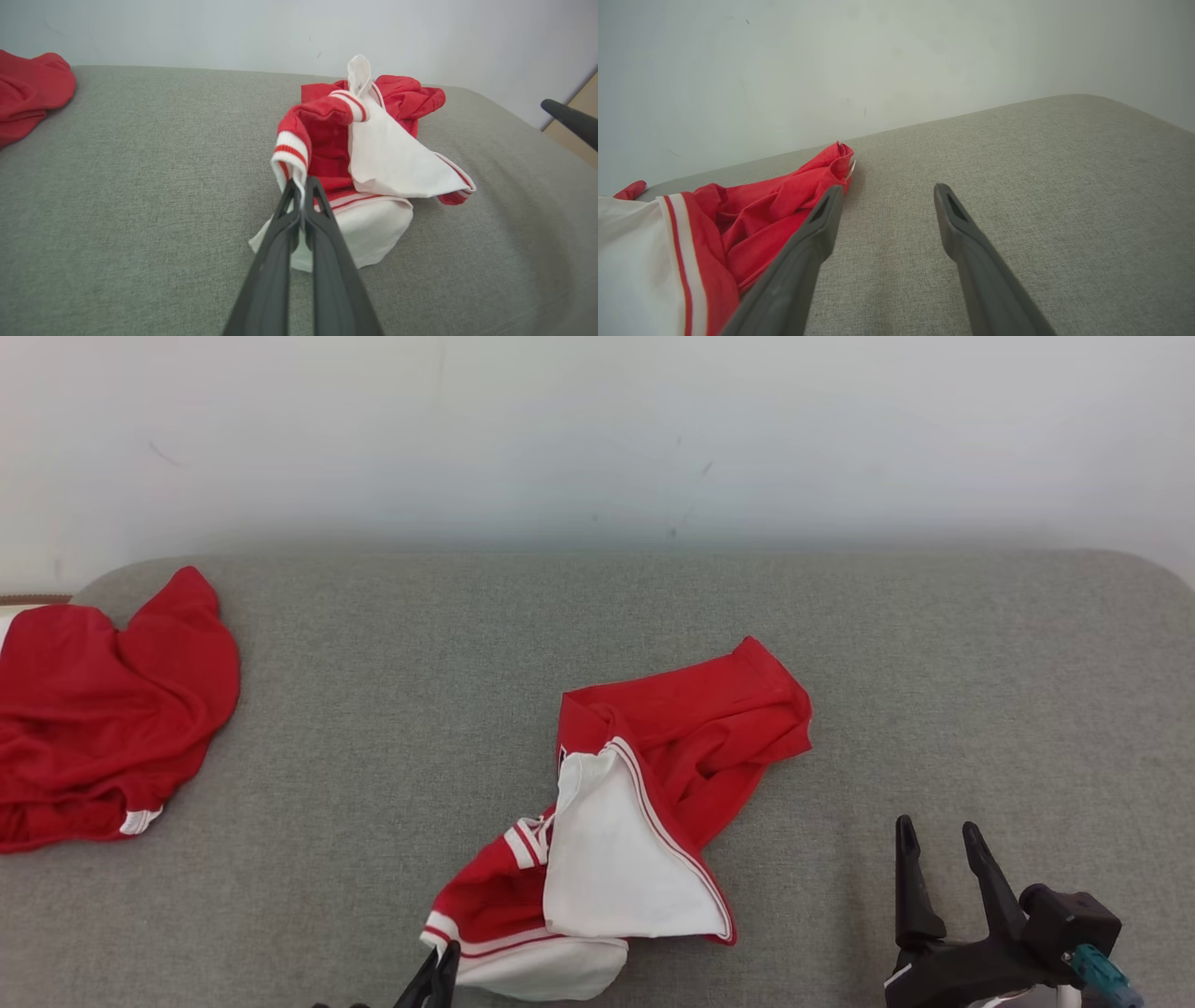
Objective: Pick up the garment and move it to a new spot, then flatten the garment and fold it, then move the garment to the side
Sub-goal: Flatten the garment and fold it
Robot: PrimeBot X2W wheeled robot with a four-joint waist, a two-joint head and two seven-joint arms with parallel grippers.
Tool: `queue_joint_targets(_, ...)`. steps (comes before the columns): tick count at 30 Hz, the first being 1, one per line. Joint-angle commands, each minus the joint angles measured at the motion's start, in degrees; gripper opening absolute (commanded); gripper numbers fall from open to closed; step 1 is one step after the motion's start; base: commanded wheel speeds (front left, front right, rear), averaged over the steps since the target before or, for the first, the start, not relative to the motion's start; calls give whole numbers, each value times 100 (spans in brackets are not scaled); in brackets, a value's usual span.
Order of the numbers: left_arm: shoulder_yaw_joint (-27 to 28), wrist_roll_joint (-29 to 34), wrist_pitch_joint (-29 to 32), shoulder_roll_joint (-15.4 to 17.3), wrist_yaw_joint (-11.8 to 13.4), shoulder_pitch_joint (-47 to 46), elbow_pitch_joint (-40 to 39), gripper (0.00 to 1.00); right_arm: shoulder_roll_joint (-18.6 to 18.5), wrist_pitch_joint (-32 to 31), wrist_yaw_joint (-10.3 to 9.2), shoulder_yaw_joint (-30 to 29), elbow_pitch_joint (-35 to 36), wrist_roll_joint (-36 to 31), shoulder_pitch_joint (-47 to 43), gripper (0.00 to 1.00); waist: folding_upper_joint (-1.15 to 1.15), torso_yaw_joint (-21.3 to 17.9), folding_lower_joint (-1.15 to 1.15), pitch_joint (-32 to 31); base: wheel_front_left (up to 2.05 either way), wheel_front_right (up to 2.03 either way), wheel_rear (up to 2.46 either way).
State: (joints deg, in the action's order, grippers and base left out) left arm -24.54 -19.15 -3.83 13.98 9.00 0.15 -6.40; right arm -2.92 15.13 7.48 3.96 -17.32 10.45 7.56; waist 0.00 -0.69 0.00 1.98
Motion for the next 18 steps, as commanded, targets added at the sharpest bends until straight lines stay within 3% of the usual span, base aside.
queue_joint_targets(1, 15, -20, -64, 16, -3, 72, 114, 0, 3, 2, 3, 20, 0, -38, 11, 100, 0, -2, 0, 5, 0, 0, 0)
queue_joint_targets(4, 111, -63, -333, -39, 6, -49, 428, 0, -4, 2, 3, 50, -23, -35, 33, 100, 0, -20, 0, 2, 0, 0, 0)
queue_joint_targets(5, 117, -41, -398, -27, 9, -70, 568, 46, -16, 2, 3, 59, -32, -31, 41, 100, 0, -30, 0, -5, 0, 0, 0)
queue_joint_targets(6, 148, -62, -511, -56, 14, -94, 661, 100, -32, 2, 3, 69, -45, -25, 48, 100, 0, -40, 0, -14, 0, 0, 0)
queue_joint_targets(12, 373, -40, -1001, -119, 78, -145, 1002, 100, -94, 2, 3, 39, -28, 5, 45, 100, 0, -17, 0, -24, 0, 0, 0)
queue_joint_targets(18, 775, 176, -1149, -181, 238, -151, 839, 100, -98, 2, 3, 15, -18, -49, 35, 100, 0, 46, 0, -48, 0, 0, 0)
